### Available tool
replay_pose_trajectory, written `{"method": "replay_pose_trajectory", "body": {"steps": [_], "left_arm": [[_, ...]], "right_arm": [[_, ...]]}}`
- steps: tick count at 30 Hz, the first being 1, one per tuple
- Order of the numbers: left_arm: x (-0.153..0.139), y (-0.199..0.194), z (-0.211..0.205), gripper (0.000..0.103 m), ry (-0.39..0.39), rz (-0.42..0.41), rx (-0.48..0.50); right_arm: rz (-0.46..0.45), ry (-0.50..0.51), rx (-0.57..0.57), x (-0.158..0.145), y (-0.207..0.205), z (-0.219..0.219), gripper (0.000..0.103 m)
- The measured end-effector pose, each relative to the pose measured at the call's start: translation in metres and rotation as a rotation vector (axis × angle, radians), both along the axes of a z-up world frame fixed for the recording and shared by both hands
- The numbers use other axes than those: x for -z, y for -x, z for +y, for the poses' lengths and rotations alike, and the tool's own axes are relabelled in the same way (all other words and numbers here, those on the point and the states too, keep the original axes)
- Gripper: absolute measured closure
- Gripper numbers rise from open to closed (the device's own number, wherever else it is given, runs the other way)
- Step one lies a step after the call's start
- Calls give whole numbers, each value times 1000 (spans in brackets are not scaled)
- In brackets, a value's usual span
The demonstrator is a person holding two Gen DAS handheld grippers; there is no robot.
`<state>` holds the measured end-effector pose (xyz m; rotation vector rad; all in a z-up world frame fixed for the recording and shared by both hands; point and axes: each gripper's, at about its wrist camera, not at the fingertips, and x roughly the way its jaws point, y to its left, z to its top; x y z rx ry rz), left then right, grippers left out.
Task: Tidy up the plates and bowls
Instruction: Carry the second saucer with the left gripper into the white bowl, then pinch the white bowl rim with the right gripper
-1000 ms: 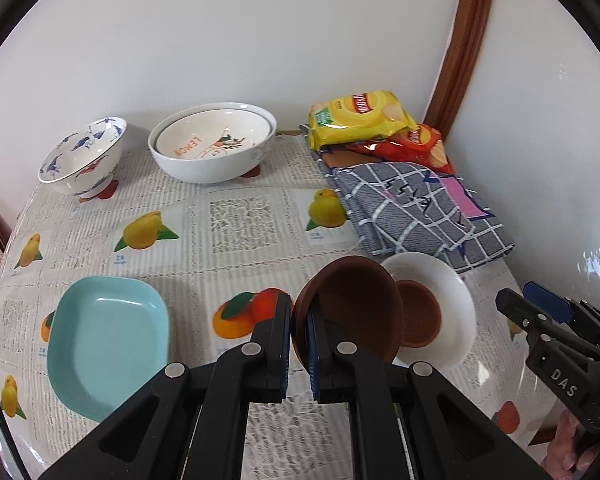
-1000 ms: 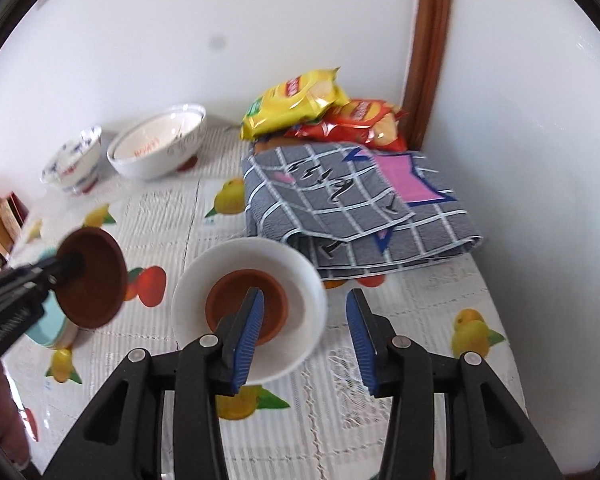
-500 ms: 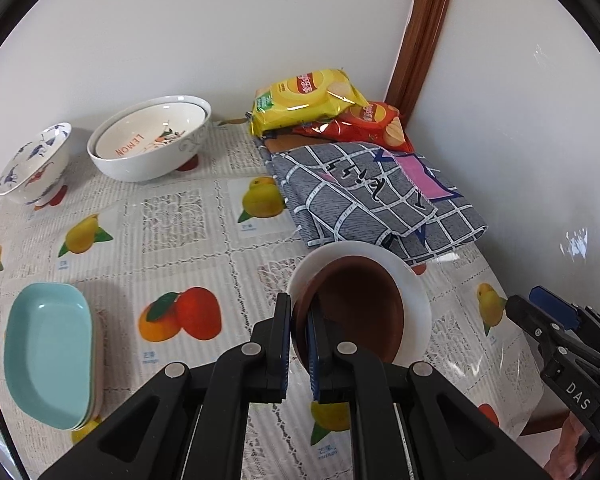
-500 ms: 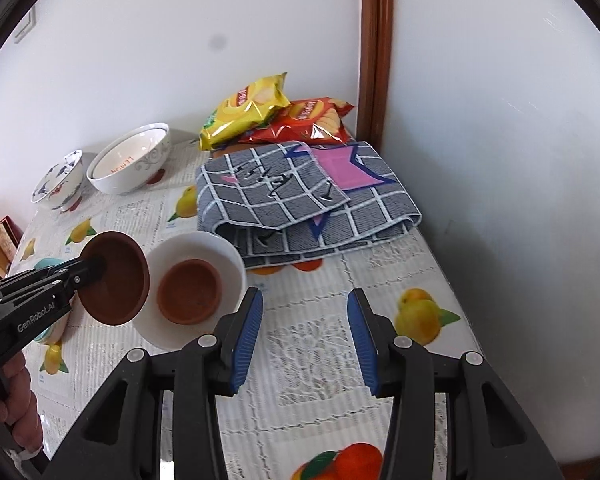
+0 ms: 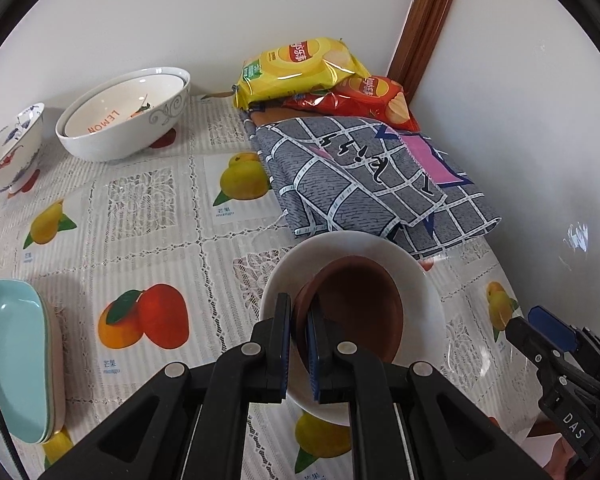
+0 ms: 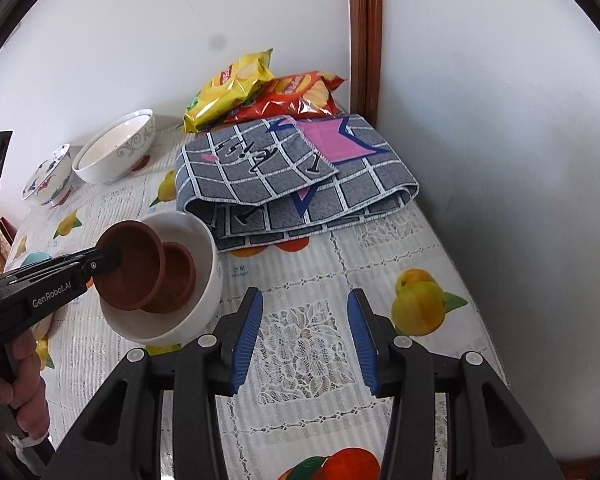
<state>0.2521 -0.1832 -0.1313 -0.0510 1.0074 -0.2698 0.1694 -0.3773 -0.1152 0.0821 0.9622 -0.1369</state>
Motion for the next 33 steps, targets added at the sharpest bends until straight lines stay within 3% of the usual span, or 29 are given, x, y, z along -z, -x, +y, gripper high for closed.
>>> {"method": "replay_pose_trajectory", "body": {"steps": [20, 28, 33], "left_arm": [[17, -8, -11, 94, 22, 44, 11], [5, -2, -9, 79, 18, 16, 12], [-9, 2, -2, 78, 5, -16, -8]], "right_arm": [[2, -9, -26, 5, -5, 10, 56], [-10, -21, -47, 2, -7, 17, 56], [-11, -67, -62, 2, -12, 19, 56]]}}
